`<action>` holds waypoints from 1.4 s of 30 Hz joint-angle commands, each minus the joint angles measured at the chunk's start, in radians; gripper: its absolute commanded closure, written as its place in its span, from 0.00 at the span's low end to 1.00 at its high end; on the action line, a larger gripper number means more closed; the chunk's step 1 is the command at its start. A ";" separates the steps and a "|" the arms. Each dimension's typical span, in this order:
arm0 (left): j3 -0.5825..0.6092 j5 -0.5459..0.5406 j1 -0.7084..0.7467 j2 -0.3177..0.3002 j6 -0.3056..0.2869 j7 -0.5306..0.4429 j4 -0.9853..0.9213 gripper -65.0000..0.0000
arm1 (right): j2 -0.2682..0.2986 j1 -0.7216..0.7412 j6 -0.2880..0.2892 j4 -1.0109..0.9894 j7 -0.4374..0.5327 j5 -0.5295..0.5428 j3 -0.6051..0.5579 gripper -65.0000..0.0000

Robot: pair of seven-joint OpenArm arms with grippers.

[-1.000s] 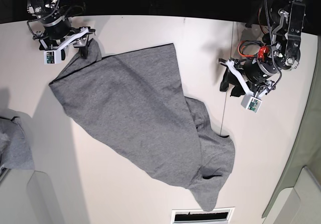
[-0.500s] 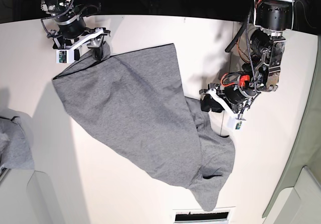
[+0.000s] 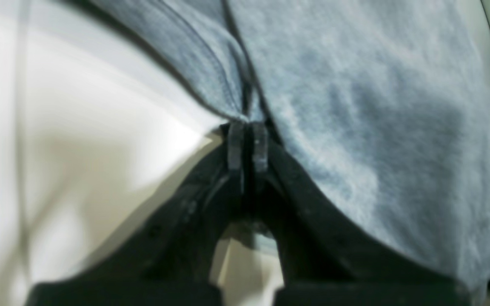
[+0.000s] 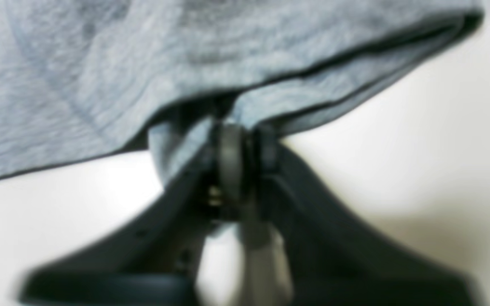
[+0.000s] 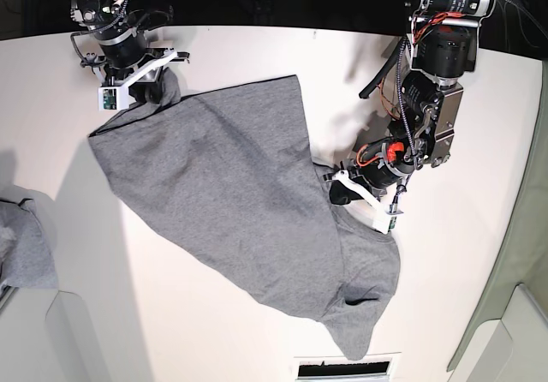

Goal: Layout the t-shirt on the table in an organized manner, then fold the t-shirt properly
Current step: 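Lift the t-shirt and pull the grippers apart to stretch it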

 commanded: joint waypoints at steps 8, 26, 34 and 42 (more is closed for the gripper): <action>0.002 -0.109 -0.010 -0.156 -0.040 0.137 0.035 1.00 | 0.026 0.074 0.000 0.014 0.011 -0.163 0.007 1.00; 0.002 -0.327 0.024 -0.510 -0.202 0.257 0.043 1.00 | 0.306 0.142 -0.038 0.014 0.010 -0.188 0.085 1.00; 0.002 -0.441 0.050 -0.605 -0.202 0.320 0.043 1.00 | 0.401 0.238 -0.040 0.014 0.010 -0.188 0.109 1.00; 0.002 -0.451 0.054 -0.596 -0.202 0.320 0.043 1.00 | 0.358 0.278 -0.104 0.014 -0.106 -0.019 0.109 0.41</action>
